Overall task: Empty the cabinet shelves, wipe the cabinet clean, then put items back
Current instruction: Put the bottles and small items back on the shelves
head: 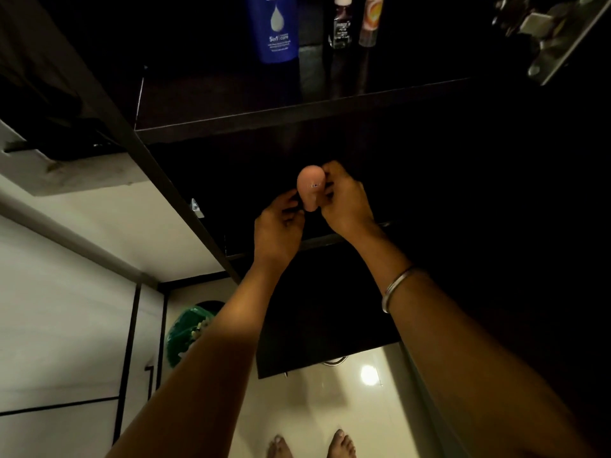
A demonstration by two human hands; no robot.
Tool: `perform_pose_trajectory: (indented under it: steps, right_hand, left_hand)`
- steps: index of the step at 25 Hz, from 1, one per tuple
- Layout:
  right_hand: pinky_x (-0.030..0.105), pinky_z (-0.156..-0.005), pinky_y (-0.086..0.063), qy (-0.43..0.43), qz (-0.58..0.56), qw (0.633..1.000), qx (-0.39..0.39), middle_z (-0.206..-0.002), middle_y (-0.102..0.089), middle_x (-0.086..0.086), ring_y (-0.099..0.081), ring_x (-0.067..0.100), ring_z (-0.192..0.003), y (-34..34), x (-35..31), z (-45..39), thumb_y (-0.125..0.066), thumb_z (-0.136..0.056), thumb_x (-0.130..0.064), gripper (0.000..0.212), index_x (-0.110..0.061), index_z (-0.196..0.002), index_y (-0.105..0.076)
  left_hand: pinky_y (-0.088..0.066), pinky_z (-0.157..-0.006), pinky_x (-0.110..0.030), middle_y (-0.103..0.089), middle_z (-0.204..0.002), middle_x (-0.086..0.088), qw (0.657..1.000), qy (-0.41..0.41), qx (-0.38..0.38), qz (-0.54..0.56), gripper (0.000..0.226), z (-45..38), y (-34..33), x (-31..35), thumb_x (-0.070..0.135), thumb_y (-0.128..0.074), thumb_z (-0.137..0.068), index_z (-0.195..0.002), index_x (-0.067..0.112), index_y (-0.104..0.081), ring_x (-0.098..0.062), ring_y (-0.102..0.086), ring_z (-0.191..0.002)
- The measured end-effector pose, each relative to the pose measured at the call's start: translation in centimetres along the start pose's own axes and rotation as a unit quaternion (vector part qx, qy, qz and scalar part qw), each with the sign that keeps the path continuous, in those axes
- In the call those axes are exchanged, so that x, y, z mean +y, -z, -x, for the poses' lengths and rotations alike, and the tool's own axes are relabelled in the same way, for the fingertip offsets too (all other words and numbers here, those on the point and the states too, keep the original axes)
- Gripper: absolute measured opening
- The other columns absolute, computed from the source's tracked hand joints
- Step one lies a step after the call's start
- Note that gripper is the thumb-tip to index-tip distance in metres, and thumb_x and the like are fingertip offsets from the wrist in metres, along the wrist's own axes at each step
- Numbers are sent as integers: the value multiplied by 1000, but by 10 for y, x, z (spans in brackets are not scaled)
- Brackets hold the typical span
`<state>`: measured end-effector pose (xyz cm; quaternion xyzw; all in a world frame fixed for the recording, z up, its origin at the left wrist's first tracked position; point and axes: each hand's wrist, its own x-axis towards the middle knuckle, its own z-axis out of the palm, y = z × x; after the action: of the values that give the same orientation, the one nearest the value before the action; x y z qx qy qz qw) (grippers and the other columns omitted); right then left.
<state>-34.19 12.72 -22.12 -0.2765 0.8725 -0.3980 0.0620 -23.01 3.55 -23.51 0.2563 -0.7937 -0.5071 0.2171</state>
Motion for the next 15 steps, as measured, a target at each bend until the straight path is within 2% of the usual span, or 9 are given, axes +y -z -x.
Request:
perform_pose_trajectory:
  steps: [2, 6, 8, 12, 15]
  right_hand:
    - [40, -73, -59, 11, 9, 1000, 9, -99, -69, 4, -68, 23, -90, -3, 0, -5, -66, -85, -10, 37, -25, -117, -52]
    - [40, -74, -60, 22, -16, 999, 26, -102, -65, 3, -66, 16, -87, -9, 4, -7, -72, -79, -4, 41, -20, -112, -53]
    - [37, -76, -60, 1, -51, 998, 22, -100, -65, 1, -66, 13, -87, -11, 9, -5, -77, -77, -5, 41, -17, -109, -55]
    - [24, -74, -57, -26, -74, 997, 19, -88, -69, -4, -68, 11, -82, -12, 12, -4, -76, -81, -8, 24, -16, -97, -60]
    - [9, -65, -48, -17, -56, 998, 24, -83, -67, -7, -67, 9, -78, -11, 10, -4, -70, -84, -4, 19, -16, -94, -62]
  left_hand:
    - [-46, -81, -2, -61, -108, 11, 1000, 12, -9, -5, 41, -4, -2, -2, 4, -60, -96, -135, 13, -58, 15, -58, -91]
    - [-48, -84, -6, -65, -112, 7, 1000, 27, -8, 0, 42, -9, -7, -3, 6, -60, -95, -136, 15, -57, 3, -62, -97]
    - [-47, -83, -5, -65, -111, 6, 999, 34, -2, 3, 41, -9, -8, -3, 6, -60, -95, -135, 15, -57, 5, -61, -94]
    - [-49, -84, -8, -65, -107, 7, 999, 32, 9, 13, 42, -6, -12, -4, 3, -59, -94, -135, 13, -57, 10, -61, -90]
    - [-48, -80, -6, -65, -107, 5, 999, 35, 19, 13, 41, -4, -15, -3, 0, -58, -94, -133, 10, -58, 9, -61, -88]
